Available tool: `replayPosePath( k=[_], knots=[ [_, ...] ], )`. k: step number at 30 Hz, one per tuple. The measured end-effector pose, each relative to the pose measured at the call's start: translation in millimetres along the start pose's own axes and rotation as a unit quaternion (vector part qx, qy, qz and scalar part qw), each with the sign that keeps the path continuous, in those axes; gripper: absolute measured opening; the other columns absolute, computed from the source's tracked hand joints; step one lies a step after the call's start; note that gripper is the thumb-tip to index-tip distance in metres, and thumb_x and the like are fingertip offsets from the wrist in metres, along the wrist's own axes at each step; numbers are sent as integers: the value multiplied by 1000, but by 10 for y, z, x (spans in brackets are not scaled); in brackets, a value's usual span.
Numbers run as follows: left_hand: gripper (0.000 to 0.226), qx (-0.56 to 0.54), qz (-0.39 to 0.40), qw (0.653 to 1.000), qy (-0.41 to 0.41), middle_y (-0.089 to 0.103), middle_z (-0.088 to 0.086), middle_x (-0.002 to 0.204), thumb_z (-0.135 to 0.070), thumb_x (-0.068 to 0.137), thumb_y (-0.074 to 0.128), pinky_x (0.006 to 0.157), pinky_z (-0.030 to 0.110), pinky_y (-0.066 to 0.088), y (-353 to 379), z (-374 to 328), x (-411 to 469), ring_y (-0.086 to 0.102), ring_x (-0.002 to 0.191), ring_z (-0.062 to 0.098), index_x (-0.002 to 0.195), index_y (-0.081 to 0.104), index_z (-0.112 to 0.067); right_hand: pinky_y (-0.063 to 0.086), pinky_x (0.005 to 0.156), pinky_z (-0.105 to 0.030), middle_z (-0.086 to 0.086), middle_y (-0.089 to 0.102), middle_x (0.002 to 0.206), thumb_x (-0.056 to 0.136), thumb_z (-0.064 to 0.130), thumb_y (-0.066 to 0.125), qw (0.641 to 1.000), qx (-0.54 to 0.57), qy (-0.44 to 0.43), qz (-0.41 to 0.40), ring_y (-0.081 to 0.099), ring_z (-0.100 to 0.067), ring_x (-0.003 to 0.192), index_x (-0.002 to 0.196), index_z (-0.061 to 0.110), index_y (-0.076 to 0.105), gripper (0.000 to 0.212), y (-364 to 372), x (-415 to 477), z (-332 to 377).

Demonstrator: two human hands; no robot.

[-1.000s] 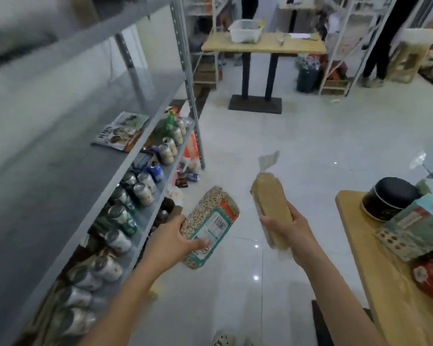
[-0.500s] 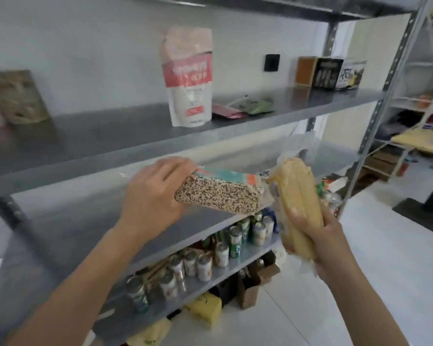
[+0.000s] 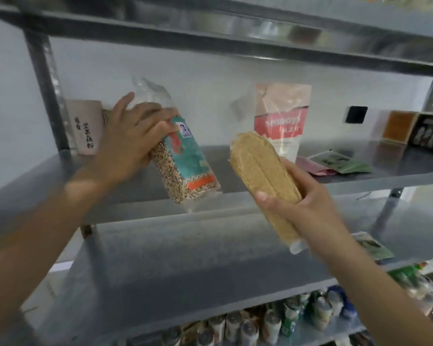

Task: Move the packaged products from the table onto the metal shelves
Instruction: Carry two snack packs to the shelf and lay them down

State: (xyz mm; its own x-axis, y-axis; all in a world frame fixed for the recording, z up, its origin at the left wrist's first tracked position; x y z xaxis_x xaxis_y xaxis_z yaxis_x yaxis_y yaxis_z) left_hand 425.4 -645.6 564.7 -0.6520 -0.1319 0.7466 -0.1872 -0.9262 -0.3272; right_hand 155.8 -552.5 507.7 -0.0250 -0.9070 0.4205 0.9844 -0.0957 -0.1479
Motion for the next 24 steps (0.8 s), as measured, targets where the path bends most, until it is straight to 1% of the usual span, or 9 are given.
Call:
replayPosePath(
  k=[3,5,7,10,13,15,18,21,24],
  knots=[
    [70,43,66,996,34,59,13,130,-2,57,84,105,53,24,372,230,-125,44,116,33,117,48,-10,52,70,-12,28,56,112,52,47,76,998,-18,-54,22,57,10,97,119,52,52,71,334,302,64],
    [72,34,92,995,11,58,15,130,2,56,83,99,54,31,593,369,-241,47,113,34,118,48,-9,50,67,-8,29,54,111,58,45,78,997,-22,-71,34,54,14,97,127,46,50,75,523,487,67],
    [75,7,123,992,-23,56,18,130,3,52,79,94,55,38,765,470,-340,50,111,36,119,47,-9,52,67,-10,27,54,112,66,39,81,997,-19,-61,39,57,9,97,129,45,49,71,676,699,29],
    [77,-14,174,983,-65,51,23,130,-4,50,83,92,57,42,942,524,-430,52,112,41,117,46,-9,53,66,-15,14,59,116,71,35,80,999,28,13,45,61,-3,97,122,41,51,59,847,1092,-113],
    [78,-4,204,975,-91,41,22,134,-14,54,88,98,61,38,1059,518,-489,46,117,44,118,44,-7,55,66,-31,-1,63,117,75,34,78,985,97,132,60,66,-19,95,128,23,51,61,1003,1461,-326],
    [88,-4,218,969,-120,37,20,135,-19,52,90,100,61,36,1099,544,-519,40,119,44,126,43,-8,55,62,-32,-9,66,111,76,34,77,970,137,189,66,67,-25,91,128,13,51,61,1082,1653,-469],
    [96,15,245,953,-176,35,20,138,-20,52,89,102,60,33,1107,607,-573,33,122,42,137,44,-12,56,64,-29,-11,71,99,76,36,77,962,146,221,71,69,-24,83,117,6,59,54,1115,1914,-636],
    [73,36,229,935,-267,37,22,137,-7,63,80,102,58,31,1029,692,-632,31,123,43,131,53,-13,57,71,-33,-10,72,98,74,36,78,957,142,236,94,70,-26,86,114,6,62,52,1132,2079,-746],
    [44,-36,130,903,-408,49,16,128,0,72,69,101,43,33,888,679,-529,36,119,36,115,65,-10,55,68,-32,-10,71,99,77,36,76,953,120,250,119,69,-25,86,109,8,63,45,1160,2128,-828]
  ],
)
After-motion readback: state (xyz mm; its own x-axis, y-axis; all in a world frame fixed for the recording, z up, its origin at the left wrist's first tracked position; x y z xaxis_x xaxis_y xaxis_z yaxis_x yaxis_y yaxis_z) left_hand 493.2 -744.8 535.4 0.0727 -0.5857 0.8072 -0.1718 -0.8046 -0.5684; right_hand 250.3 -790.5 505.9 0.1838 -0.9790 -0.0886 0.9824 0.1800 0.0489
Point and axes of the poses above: each hand's wrist, its own x-axis towards the middle knuckle, its own y-axis out of the palm, z = x × y, the point moved 5 cm from there along x, towards the middle knuckle
